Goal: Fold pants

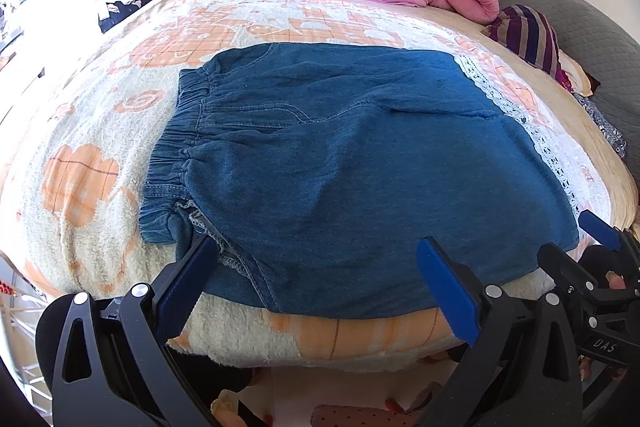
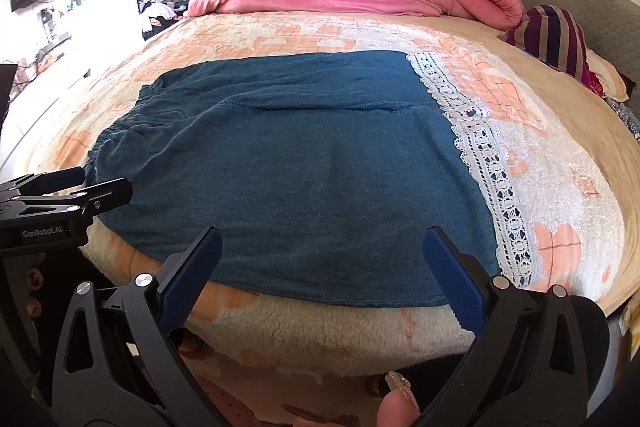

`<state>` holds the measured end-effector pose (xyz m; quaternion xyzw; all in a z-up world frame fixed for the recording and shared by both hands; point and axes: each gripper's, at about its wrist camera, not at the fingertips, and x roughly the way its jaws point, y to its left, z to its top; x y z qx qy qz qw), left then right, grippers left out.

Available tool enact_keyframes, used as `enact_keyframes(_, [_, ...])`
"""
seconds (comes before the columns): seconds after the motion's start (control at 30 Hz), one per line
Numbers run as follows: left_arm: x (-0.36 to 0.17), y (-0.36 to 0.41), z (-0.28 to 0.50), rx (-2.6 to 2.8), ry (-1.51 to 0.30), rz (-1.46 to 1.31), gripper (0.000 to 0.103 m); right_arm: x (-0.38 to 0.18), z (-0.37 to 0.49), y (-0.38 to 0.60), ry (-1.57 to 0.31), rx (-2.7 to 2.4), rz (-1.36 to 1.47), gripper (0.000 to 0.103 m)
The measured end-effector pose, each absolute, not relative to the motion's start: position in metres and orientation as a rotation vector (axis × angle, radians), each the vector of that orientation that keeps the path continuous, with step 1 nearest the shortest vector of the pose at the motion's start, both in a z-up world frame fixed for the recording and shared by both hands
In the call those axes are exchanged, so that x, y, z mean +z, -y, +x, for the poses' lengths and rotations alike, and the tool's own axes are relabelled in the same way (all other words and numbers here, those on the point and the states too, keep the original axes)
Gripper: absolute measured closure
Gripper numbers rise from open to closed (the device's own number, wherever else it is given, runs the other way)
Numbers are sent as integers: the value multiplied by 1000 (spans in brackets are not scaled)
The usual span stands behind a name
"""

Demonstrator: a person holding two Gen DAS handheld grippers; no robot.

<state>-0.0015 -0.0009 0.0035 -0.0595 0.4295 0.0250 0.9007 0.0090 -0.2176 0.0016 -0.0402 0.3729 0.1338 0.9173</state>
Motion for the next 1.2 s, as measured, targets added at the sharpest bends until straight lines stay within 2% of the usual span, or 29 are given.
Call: enact_keyframes(1.2, [3,2,-2,53,-890,-113,4,-4,11,217,-775,268,-77,8])
